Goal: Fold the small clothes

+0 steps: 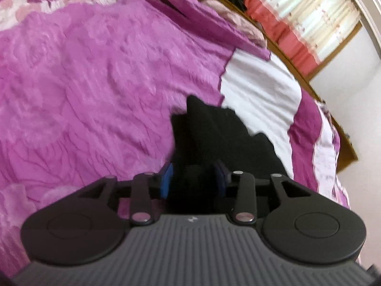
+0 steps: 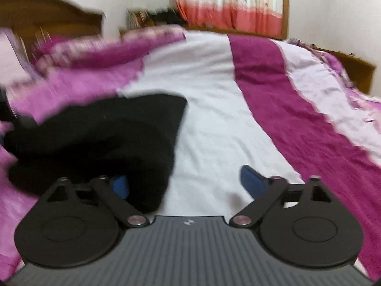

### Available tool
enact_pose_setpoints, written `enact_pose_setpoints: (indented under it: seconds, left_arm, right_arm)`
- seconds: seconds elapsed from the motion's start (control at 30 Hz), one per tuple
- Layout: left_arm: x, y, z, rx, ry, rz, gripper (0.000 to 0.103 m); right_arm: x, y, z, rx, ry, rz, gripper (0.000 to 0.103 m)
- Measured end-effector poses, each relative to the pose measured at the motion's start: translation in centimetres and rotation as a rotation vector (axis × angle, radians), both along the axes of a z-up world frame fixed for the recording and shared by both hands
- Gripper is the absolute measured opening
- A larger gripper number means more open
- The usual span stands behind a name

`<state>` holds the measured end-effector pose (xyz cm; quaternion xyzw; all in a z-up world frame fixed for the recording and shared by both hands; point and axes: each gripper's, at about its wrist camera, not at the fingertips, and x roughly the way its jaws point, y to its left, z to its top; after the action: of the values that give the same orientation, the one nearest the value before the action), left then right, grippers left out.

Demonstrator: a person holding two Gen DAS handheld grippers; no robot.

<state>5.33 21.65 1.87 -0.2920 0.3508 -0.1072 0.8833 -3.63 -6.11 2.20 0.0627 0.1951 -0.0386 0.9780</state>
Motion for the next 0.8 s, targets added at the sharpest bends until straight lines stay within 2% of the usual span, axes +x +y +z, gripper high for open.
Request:
enact_pose_setpoints:
  seconds: [0.03, 0.07, 0.1, 0.13, 0.17, 0.23, 0.3, 0.37, 0.43, 0.5, 0.53, 0.57, 0.6, 0.63, 0.67, 0.7, 0.73, 0.8]
  left_arm:
    - [0.2, -0.2, -0.4, -0.011, 0.007, -0.017, 0.036]
    - [0.3, -0.4, -0.5, -0.033, 0.006, -0.037, 0.021]
    - [0.4, -0.5, -0.5, -0.058, 0.002, -0.053, 0.016]
    - [0.3, -0.4, -0.2, -0.075, -0.005, -0.058, 0.014]
    - [0.0, -0.3, 0.0, -0.1, -0.012, -0.069, 0.013]
    - [-0.9, -0.1, 0.8, -0.124, -0.018, -0.062, 0.013]
    - [-1.3, -0.4, 1.0, -0.079, -0.031, -0.065, 0.013]
    - [-1.2, -0.8, 0.3, -0.045, 0.007, -0.08, 0.013]
    - [-1.3, -0.8, -0.3, -0.044, 0.054, -0.096, 0.013]
    - [-1.7, -0.8, 0.0, -0.009, 0.044, -0.104, 0.016]
    - [-2.0, -0.6, 0.2, 0.009, 0.028, -0.1, 0.018]
    - [-2.1, -0.1, 0.3, -0.002, 0.016, -0.085, 0.025]
    - [-2.3, 0.8, 0.2, -0.041, 0.007, -0.056, 0.043]
    - [-2.3, 1.8, 0.0, -0.089, 0.008, -0.019, 0.056]
    - [-2.2, 2.8, -0.3, -0.142, 0.017, 0.011, 0.079]
    - [-1.9, 3.7, -0.9, -0.219, 0.046, 0.033, 0.09]
    - [-1.4, 4.5, -1.8, -0.302, 0.096, 0.036, 0.09]
    - [-0.6, 5.1, -3.0, -0.419, 0.16, 0.035, 0.09]
  right_arm:
    - [0.0, -0.6, 0.1, 0.051, -0.028, 0.025, 0.073]
    - [0.3, -0.8, 0.2, 0.074, -0.028, 0.039, 0.065]
    - [0.9, -0.8, 0.3, 0.074, -0.009, 0.052, 0.058]
    - [1.4, -0.6, 0.4, 0.064, 0.019, 0.066, 0.038]
    - [1.7, -0.4, 0.7, 0.066, 0.044, 0.045, 0.026]
    - [1.2, -0.6, 1.9, 0.12, 0.074, 0.01, 0.022]
    - [0.3, -0.9, 2.9, 0.15, 0.084, 0.001, 0.021]
    - [0.1, -1.3, 2.3, 0.166, 0.13, -0.005, 0.021]
    - [0.2, -1.9, 0.4, 0.165, 0.201, -0.018, 0.021]
    - [-0.2, -1.9, -0.5, 0.151, 0.217, 0.013, 0.022]
    - [-0.5, -2.2, -0.4, 0.162, 0.207, 0.041, 0.023]
    - [-0.8, -2.8, -0.4, 0.22, 0.192, 0.084, 0.035]
    - [-1.2, -3.7, -0.5, 0.302, 0.177, 0.12, 0.045]
    - [-1.6, -5.4, -0.8, 0.447, 0.154, 0.18, 0.073]
    - [-1.9, -6.5, -1.1, 0.557, 0.13, 0.22, 0.097]
    - [-2.3, -7.8, -1.5, 0.671, 0.091, 0.239, 0.103]
    - [-2.7, -9.1, -1.9, 0.779, 0.043, 0.211, 0.103]
    - [-2.0, -10.2, -2.3, 0.894, 0.04, 0.154, 0.103]
